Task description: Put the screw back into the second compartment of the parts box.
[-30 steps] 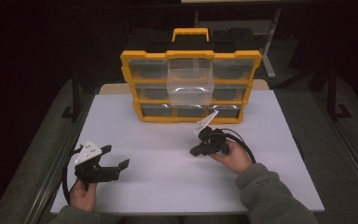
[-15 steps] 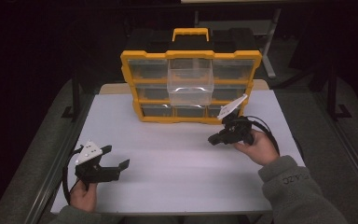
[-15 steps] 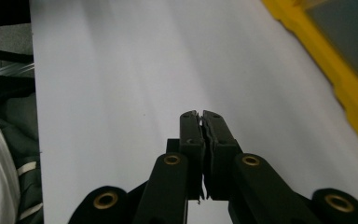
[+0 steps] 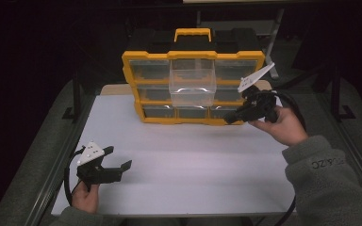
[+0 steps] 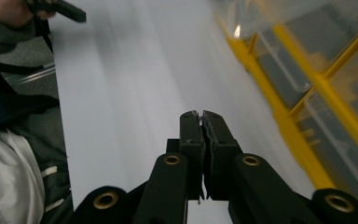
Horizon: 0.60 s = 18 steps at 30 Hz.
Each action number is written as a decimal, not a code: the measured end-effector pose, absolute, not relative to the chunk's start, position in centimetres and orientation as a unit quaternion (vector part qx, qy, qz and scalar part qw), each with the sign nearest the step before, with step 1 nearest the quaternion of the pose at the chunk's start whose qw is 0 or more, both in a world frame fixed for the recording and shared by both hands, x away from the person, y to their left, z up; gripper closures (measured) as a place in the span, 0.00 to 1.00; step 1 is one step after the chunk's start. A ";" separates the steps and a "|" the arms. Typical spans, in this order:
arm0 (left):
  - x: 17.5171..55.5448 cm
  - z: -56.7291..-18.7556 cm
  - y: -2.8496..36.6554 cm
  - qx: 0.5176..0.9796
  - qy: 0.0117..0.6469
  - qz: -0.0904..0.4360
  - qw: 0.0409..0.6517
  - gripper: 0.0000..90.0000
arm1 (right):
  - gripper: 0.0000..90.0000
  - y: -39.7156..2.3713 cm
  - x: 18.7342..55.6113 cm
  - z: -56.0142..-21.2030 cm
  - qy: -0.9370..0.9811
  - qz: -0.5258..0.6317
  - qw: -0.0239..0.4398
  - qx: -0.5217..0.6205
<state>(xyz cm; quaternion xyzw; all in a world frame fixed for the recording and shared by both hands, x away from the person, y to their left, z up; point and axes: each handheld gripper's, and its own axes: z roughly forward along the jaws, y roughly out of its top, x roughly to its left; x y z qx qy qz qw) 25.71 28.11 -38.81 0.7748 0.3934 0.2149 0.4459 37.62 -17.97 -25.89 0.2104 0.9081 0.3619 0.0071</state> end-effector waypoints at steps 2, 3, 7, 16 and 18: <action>25.7 -38.8 28.0 0.774 0.395 0.214 0.447 0.15 | 0.96 -18.0 37.7 -25.2 0.907 0.365 0.008 0.211; 25.8 -38.8 28.0 0.774 0.394 0.214 0.448 0.15 | 0.96 -18.2 37.9 -23.8 0.907 0.369 0.014 0.204; 25.9 -38.9 27.9 0.773 0.394 0.213 0.450 0.15 | 0.96 -18.0 38.3 -21.4 0.906 0.372 0.020 0.202; 26.0 -38.8 27.8 0.775 0.394 0.209 0.448 0.15 | 0.96 -16.9 39.0 -16.9 0.910 0.368 0.033 0.187; 26.0 -38.8 27.8 0.776 0.394 0.209 0.447 0.15 | 0.96 -16.7 39.3 -16.1 0.910 0.370 0.034 0.185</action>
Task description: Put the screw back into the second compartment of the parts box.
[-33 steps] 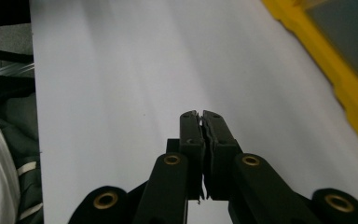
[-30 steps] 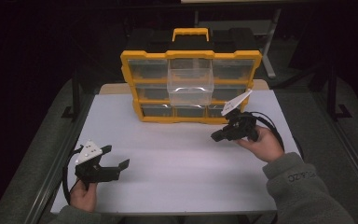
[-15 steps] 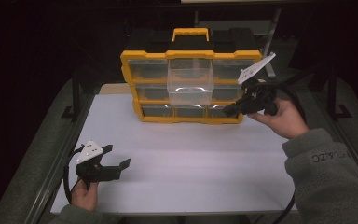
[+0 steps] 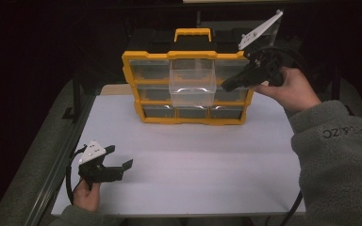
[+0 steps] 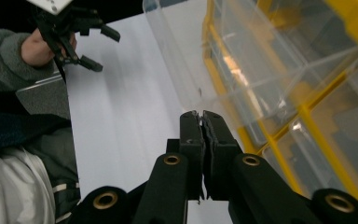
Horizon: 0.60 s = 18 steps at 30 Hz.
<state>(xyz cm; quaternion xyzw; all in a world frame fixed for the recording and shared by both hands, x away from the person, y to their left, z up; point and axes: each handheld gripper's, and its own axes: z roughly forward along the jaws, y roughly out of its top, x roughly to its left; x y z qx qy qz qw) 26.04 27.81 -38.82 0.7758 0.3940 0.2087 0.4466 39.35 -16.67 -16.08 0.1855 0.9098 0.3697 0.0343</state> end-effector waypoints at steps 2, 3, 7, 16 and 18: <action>26.0 -38.8 27.8 0.774 0.398 0.205 0.447 0.15 | 0.96 -16.4 39.7 -15.4 0.909 0.372 0.038 0.182; 26.0 -38.9 27.8 0.775 0.398 0.206 0.446 0.15 | 0.96 -16.2 39.8 -15.1 0.908 0.374 0.036 0.183; 26.1 -38.9 27.8 0.774 0.396 0.207 0.448 0.15 | 0.96 -14.8 40.6 -14.3 0.910 0.372 0.035 0.182; 26.0 -38.8 27.8 0.775 0.394 0.208 0.449 0.15 | 0.96 -10.9 42.2 -15.0 0.916 0.359 0.034 0.173; 26.0 -38.8 27.9 0.776 0.393 0.209 0.447 0.15 | 0.96 -10.1 42.5 -15.3 0.919 0.354 0.034 0.170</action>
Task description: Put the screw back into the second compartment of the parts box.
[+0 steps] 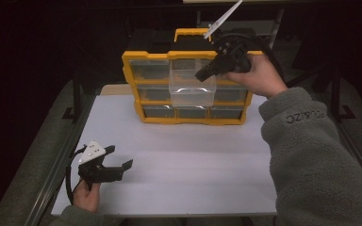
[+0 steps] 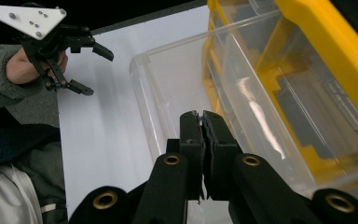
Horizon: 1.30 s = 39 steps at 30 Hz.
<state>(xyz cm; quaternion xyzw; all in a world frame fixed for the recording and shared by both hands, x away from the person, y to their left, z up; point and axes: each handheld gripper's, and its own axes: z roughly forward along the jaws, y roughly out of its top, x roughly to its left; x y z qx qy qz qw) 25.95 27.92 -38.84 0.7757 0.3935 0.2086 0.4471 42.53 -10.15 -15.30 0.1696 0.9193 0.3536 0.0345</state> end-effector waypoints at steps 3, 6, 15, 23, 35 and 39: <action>25.9 -38.9 27.9 0.771 0.397 0.209 0.452 0.15 | 0.96 -9.3 43.1 -15.8 0.920 0.353 0.031 0.170; 25.9 -38.8 28.0 0.775 0.394 0.211 0.447 0.15 | 0.96 -8.5 43.6 -16.4 0.923 0.344 0.027 0.169; 25.8 -38.9 28.1 0.772 0.396 0.212 0.450 0.15 | 0.84 -7.1 44.1 -17.5 0.929 0.325 0.028 0.176; 25.6 -38.8 28.3 0.771 0.397 0.214 0.449 0.15 | 0.80 -8.0 43.7 -16.7 0.920 0.347 0.037 0.177; 25.4 -38.8 28.4 0.771 0.400 0.215 0.447 0.15 | 0.71 -11.7 42.3 -15.2 0.906 0.367 0.056 0.201; 25.4 -38.8 28.4 0.772 0.399 0.214 0.447 0.15 | 0.64 -13.0 41.7 -15.1 0.900 0.371 0.064 0.218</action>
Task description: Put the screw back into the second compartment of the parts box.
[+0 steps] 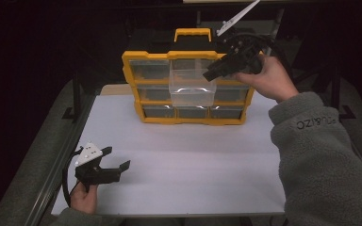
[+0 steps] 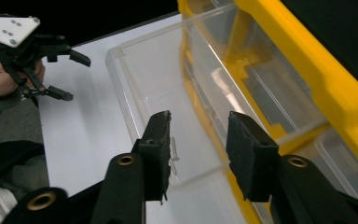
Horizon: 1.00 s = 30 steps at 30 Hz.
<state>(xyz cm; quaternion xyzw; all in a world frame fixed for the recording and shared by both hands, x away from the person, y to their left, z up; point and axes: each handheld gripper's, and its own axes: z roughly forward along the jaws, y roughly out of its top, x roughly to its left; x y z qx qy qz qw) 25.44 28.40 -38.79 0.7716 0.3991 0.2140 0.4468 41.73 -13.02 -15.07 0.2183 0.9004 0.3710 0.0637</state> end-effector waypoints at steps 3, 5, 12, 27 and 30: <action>25.5 -38.8 28.3 0.771 0.400 0.213 0.447 0.15 | 0.63 -13.9 41.3 -15.0 0.895 0.382 0.069 0.221; 25.4 -38.8 28.4 0.776 0.397 0.213 0.441 0.15 | 0.62 -14.6 41.1 -14.9 0.894 0.382 0.070 0.225; 25.3 -38.8 28.4 0.772 0.399 0.214 0.446 0.15 | 0.59 -17.0 39.9 -14.9 0.883 0.397 0.081 0.237; 25.3 -38.8 28.3 0.770 0.398 0.217 0.450 0.15 | 0.45 -21.3 37.6 -18.3 0.864 0.413 0.087 0.276; 25.3 -38.8 28.3 0.769 0.397 0.218 0.451 0.15 | 0.43 -21.9 37.3 -19.4 0.859 0.419 0.088 0.282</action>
